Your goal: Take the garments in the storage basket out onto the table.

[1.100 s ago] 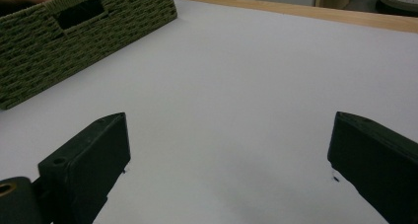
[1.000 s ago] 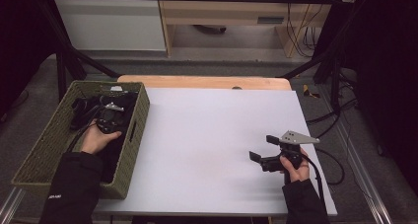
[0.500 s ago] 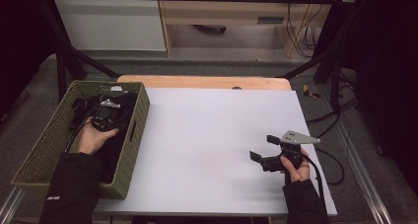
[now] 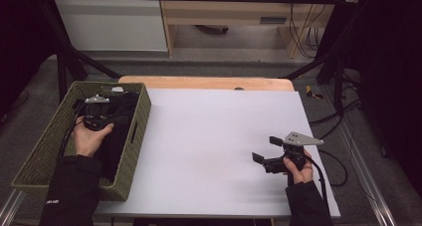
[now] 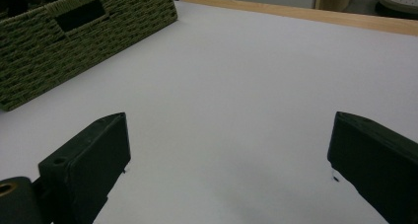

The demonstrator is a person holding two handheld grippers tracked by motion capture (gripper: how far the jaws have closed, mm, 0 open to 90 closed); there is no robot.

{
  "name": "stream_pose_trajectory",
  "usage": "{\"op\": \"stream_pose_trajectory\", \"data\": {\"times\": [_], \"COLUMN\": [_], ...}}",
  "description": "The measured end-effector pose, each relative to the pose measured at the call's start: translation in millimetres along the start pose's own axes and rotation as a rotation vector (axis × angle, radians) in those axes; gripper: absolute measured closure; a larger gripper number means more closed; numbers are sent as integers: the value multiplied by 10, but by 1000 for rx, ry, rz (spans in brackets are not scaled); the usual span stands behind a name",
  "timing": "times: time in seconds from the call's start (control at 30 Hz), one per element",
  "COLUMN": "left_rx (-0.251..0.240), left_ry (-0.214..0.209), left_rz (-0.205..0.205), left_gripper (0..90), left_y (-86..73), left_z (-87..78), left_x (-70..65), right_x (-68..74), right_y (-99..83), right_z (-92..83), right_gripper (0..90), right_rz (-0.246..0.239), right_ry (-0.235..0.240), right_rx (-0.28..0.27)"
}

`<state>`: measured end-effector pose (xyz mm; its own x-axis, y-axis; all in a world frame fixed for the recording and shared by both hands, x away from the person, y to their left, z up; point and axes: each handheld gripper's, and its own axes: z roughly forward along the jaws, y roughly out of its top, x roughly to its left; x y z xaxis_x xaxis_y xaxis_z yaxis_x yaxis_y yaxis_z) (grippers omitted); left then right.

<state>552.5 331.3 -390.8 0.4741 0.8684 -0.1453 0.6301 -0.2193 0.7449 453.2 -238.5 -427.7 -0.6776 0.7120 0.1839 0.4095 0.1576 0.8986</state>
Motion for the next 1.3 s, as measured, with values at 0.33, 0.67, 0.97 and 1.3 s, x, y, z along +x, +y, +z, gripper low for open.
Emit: {"op": "stream_pose_trajectory", "data": {"times": [0.33, 0.67, 0.97, 1.3], "left_rx": [-88, -187, -204, -238], "left_ry": [-10, -7, -10, 7], "left_rz": [-8, -4, 12, 45], "left_gripper": [777, 778, 779, 779], "left_y": [14, 27, 94, 273], "left_z": [-119, -257, -321, -557], "left_x": [-19, -46, -66, -154], "right_x": [0, -1, -2, 0], "right_y": [1, -1, -4, 5], "right_z": [-2, 3, 16, -4], "right_gripper": [27, 28, 28, 28], "right_rz": [-1, -4, 0, 3], "right_ry": [2, 2, -3, -1], "right_rx": [-1, 2, 6, -4]}}
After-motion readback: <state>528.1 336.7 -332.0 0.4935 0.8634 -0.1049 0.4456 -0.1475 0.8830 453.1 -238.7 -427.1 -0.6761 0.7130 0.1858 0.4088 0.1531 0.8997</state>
